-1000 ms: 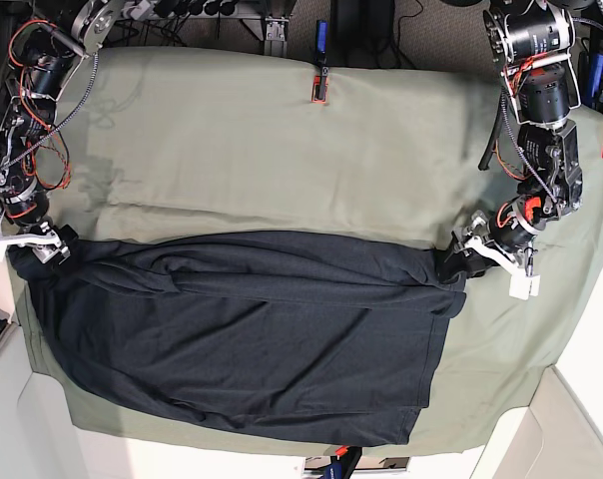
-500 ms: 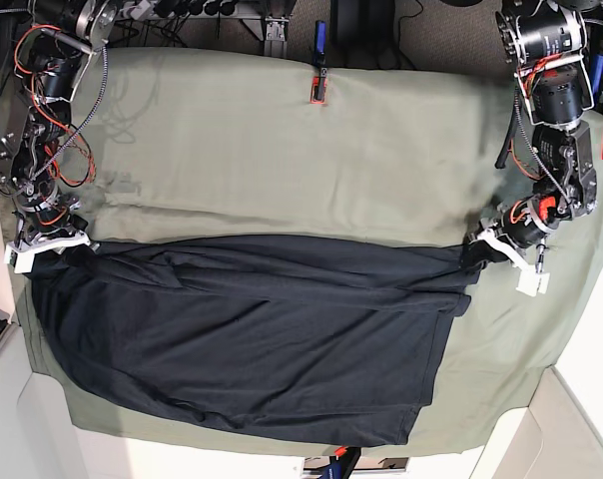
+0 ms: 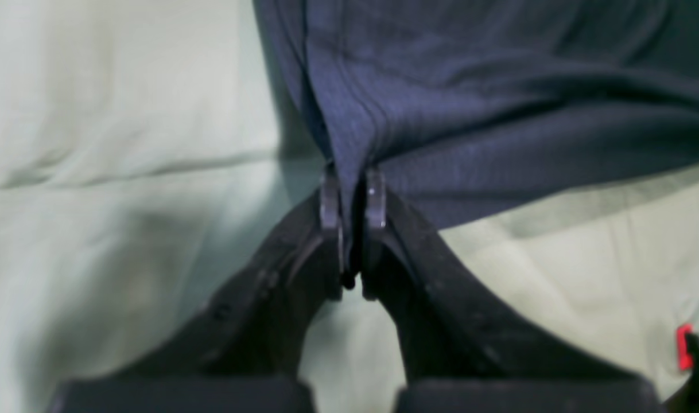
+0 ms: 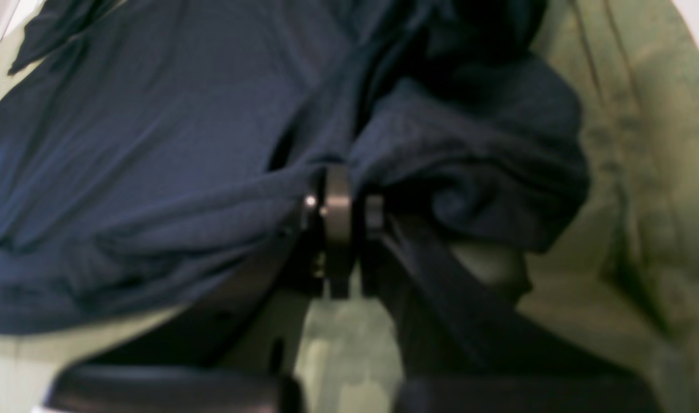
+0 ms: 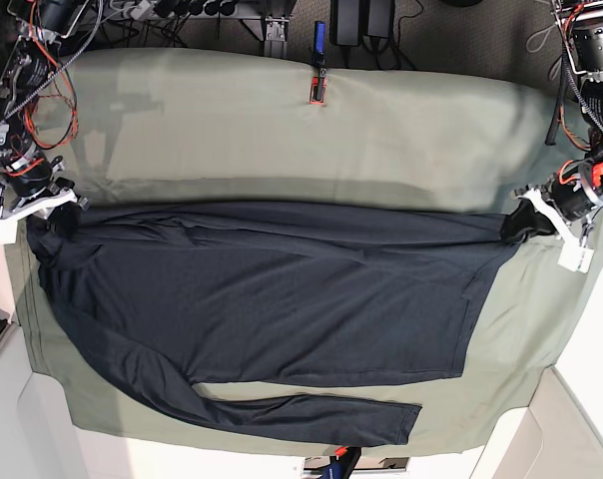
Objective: Fold the T-shirt properly
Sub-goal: 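Pull the grasped corners back, flipping the shirt open with both grippers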
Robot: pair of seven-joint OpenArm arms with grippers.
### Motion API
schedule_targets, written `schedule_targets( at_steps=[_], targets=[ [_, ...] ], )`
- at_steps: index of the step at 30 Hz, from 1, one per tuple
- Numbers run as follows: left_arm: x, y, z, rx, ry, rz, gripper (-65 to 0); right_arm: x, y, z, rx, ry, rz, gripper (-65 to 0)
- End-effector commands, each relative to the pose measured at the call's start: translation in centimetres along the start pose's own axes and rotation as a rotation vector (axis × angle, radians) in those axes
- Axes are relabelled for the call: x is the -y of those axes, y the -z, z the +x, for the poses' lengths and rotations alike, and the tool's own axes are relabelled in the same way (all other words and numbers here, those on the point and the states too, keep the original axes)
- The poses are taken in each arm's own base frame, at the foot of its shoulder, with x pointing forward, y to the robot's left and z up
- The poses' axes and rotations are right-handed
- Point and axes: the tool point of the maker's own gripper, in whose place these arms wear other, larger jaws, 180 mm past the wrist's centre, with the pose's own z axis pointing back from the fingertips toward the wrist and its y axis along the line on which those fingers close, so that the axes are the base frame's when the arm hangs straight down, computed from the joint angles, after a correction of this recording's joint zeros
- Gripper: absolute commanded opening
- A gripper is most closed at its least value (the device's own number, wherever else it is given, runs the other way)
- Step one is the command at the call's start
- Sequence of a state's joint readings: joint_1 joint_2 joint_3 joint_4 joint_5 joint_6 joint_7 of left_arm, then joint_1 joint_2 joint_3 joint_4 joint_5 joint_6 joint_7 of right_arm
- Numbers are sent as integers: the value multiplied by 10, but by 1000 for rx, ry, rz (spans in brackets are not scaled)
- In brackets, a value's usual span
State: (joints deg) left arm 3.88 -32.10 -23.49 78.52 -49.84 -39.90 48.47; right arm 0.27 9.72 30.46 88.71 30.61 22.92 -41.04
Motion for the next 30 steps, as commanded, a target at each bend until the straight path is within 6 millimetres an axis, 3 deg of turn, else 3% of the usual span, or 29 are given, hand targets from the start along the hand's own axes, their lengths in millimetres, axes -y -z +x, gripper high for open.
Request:
schedule_targets(
  at_steps=[1,13,18,26,27,30],
  targets=[
    [-7,-14,6,6,21,22,-650,2,-10,8,33,-16,0,-650],
    [-36,-92,-59,-38,-108,135,-650,-7,-65,-47,-78,-82,16,-650],
    [-32,-96,-78,-67,-138,130,-650,-2,-86,-62,-110,-102,-13,-650],
    [-30,-92,-69,-1,-148,127,-650,0,-88,-64,-113,-100,-19,-650],
    [-30,-92,-70,-2,-148,127,-626,0,-88,-65,-114,-100,-20,-636],
    [-30,-92,-70,-5,-148,128,-528,1,-88,-66,-120,-104,-25,-481]
  ],
)
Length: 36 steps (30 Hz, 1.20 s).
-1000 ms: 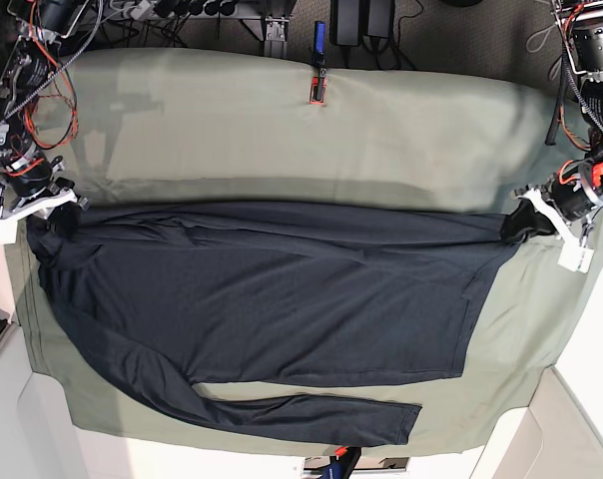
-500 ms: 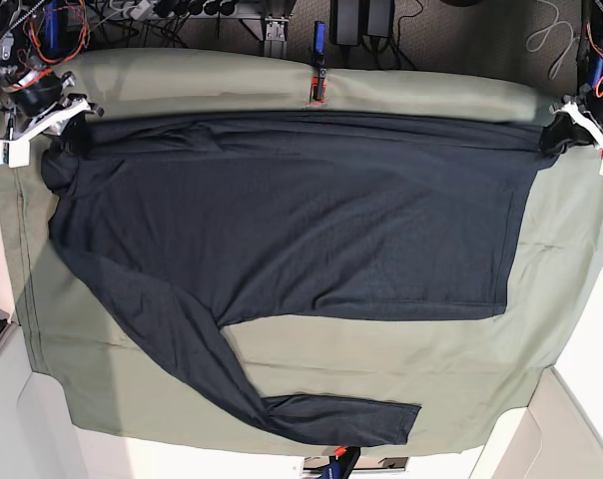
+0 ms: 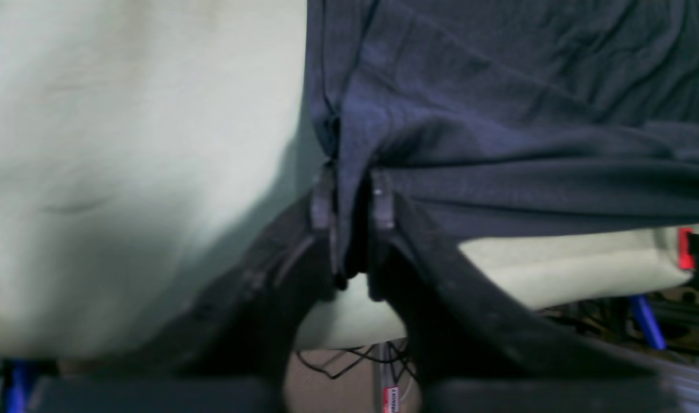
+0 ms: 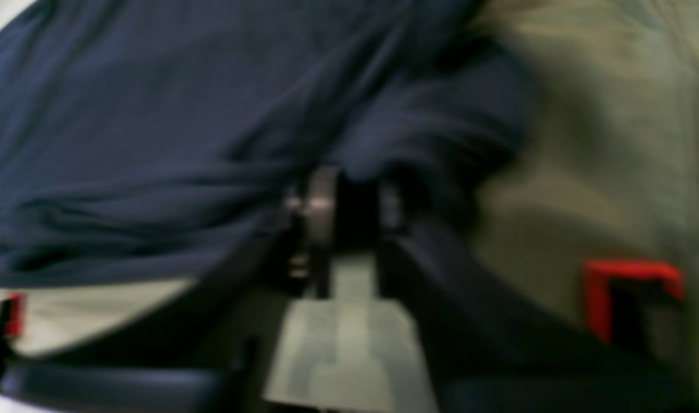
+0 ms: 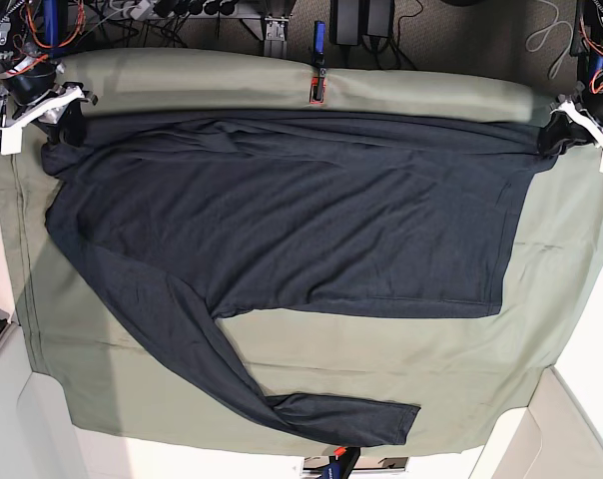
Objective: Fold the T-shirt properly
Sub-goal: 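Pull the grasped corners back, flipping the shirt open with both grippers, then release the shirt and grasp its side edges with both grippers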
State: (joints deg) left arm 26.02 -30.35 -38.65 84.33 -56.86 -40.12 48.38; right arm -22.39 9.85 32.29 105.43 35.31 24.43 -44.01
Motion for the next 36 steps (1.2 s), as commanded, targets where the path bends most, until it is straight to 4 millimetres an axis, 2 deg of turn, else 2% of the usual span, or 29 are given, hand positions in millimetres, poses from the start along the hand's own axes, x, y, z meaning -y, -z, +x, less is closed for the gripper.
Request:
schedule_targets(
  at_steps=[1,6,7,12,16,18,21,24,27,30,36],
  targets=[
    [-3,-6,18,41,25,8,-519,2,-4,12,40,-16,-1,-451],
    [-5,-8,4,-17,22,13,-511,2,-5,4,-5,-15,-4,-435],
    [-4,-8,1,-24,14,6,-493,3,-5,4,-5,-14,-6,-435],
    [-4,-14,-14,-55,-5,4,-326,15,-13,11,27,6,-34,-435],
    [-6,-19,-19,-79,-15,8,-317,24,-26,28,93,30,-53,-435],
    [-7,-27,-8,-32,-53,-7,-317,27,-33,39,127,21,-68,-435],
    [-19,-49,23,82,-50,37,-317,27,-41,54,175,-15,-79,-435],
    [-20,-64,54,153,5,53,-317,26,-40,79,249,-41,-81,-435],
    [-15,-67,75,185,82,56,-317,23,-31,111,322,-54,-76,-435],
    [-13,-61,87,193,148,70,-317,20,-12,134,361,-54,-66,-433],
    [15,-17,104,135,280,1,-317,12,60,166,302,-59,-30,-382]
  ],
)
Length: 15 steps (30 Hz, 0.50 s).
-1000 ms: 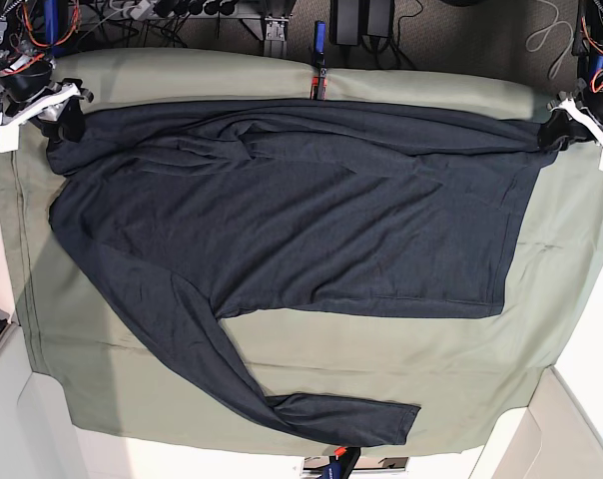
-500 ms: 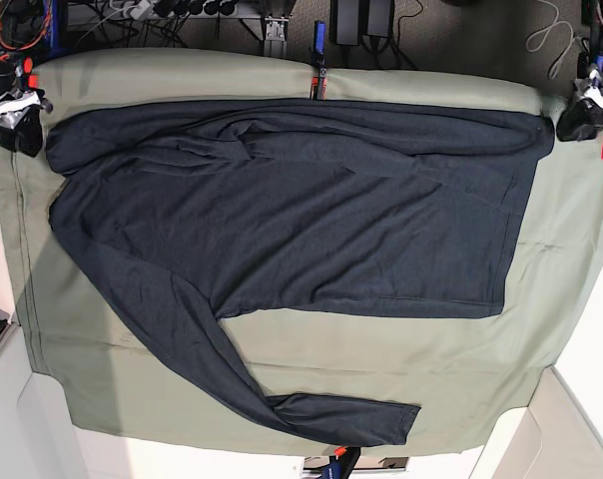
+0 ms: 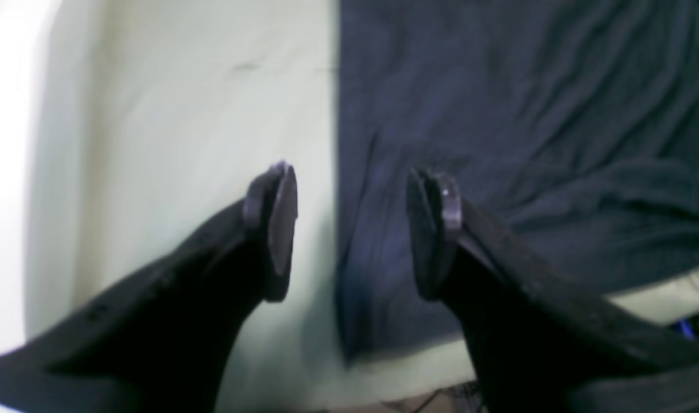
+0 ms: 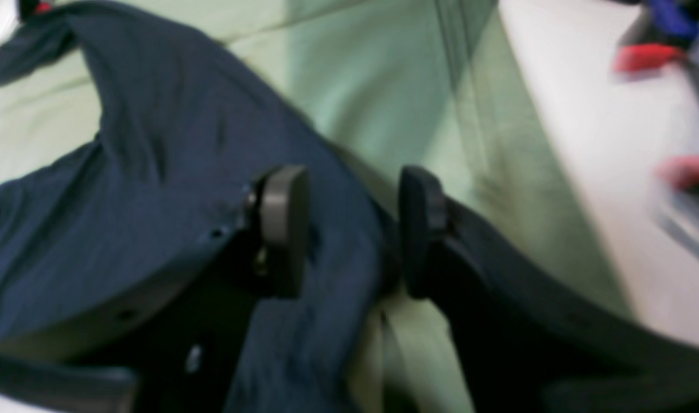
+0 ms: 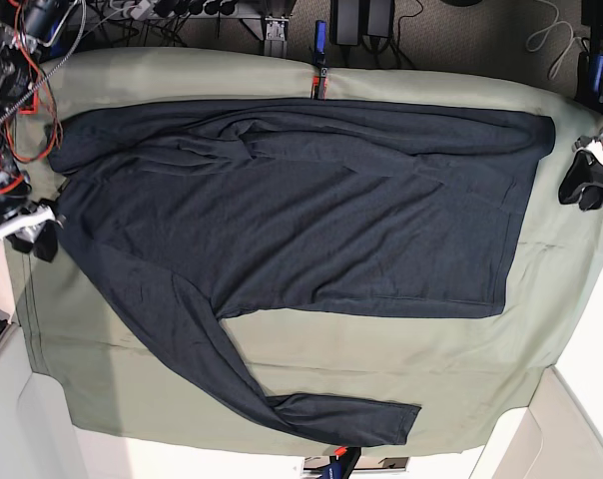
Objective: Fold the T-shirt properly
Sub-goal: 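Release the shirt and grasp its side edges with both grippers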
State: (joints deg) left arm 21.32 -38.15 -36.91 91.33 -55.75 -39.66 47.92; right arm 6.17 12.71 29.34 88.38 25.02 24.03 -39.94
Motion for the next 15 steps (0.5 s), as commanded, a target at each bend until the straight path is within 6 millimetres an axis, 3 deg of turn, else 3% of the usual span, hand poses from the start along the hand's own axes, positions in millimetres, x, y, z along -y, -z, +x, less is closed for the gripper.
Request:
schedule_targets(
  at_steps=[1,6,8,13,15],
  targets=[
    [0,3,18,30,51,-8,-317,1,8,26,57,-18,-7,-382],
    [1,39,27,32,75,-23,-313,17,45,21,-40,6,-40,-368],
    [-2,56,34,37,44,-36,-267,21,53,20,-62,33,-39,-345],
    [-11,101,43,2,-16,-52,-241,27,56,-4,-130,57,-43,-342],
    [-17,118,55,15,-26,-42,-241,29,54,-14,-149,60,-47,-342]
  ],
)
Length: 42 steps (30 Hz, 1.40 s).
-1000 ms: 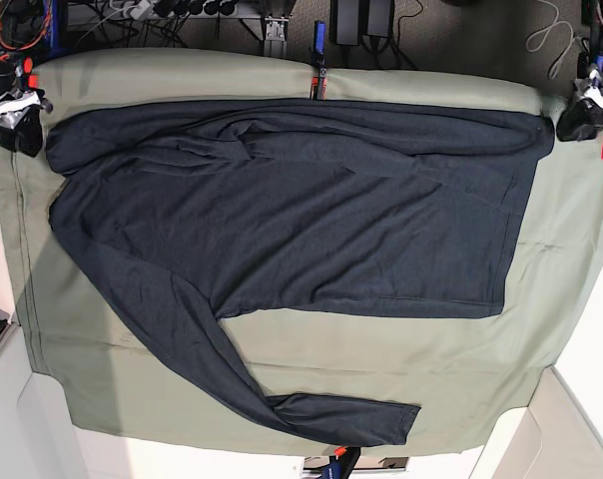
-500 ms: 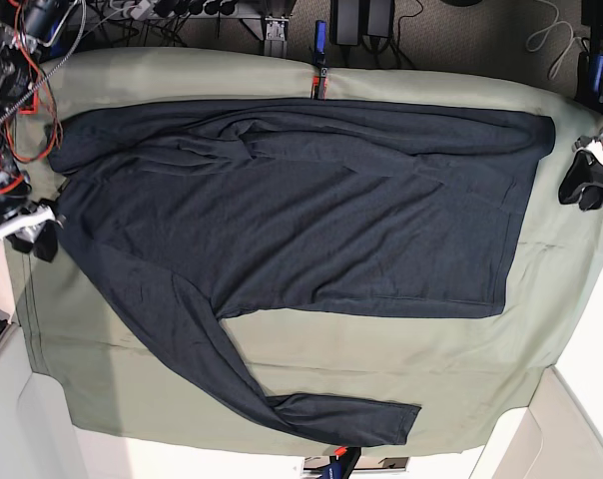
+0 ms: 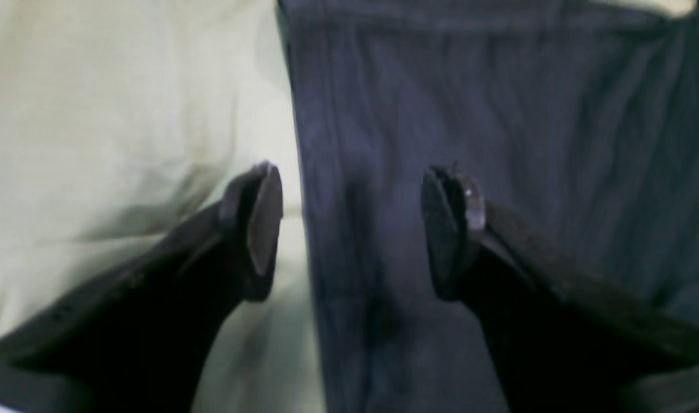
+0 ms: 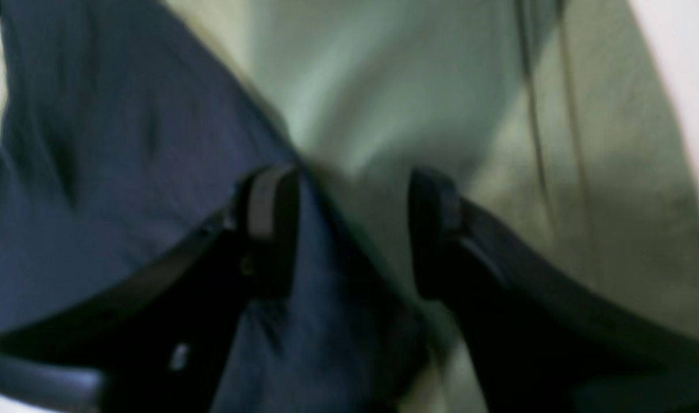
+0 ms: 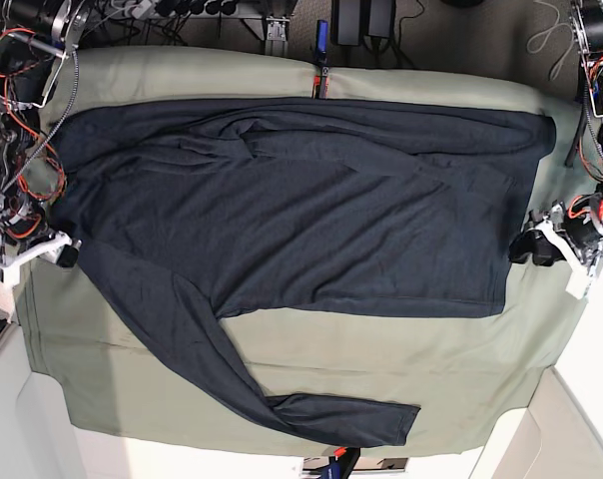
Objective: Fold the T-shirt properly
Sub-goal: 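Release the shirt and grasp its side edges with both grippers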
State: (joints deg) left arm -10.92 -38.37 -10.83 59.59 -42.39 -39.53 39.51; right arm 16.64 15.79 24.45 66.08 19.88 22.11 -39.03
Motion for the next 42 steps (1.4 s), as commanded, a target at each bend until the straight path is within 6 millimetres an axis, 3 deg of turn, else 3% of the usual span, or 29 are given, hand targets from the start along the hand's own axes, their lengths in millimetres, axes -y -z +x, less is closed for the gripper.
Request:
schedule_targets(
  at_steps=[1,5,9,16,23,25,33,42],
  targets=[
    [-8,-4,41,105,16,8,-242,2,-5,17,46,-7,2,-342],
    [-24,14,72,161,26,52,-242,3,-5,4,28,7,7,-342],
    [-40,28,83,174,27,118,-242,5,-5,0,14,6,4,-342],
    [-12,71,58,89,6,102,-242,3,-5,0,14,11,10,-342],
    [2,81,55,82,0,78,-245,3,-5,0,9,12,12,-342],
    [3,82,54,82,0,75,-289,0,-5,2,18,25,27,-342],
    [1,83,50,60,47,92,-632,-3,-5,16,87,26,32,-342],
    [0,82,52,71,49,93,-650,-22,1,34,100,-28,61,-342]
  ],
)
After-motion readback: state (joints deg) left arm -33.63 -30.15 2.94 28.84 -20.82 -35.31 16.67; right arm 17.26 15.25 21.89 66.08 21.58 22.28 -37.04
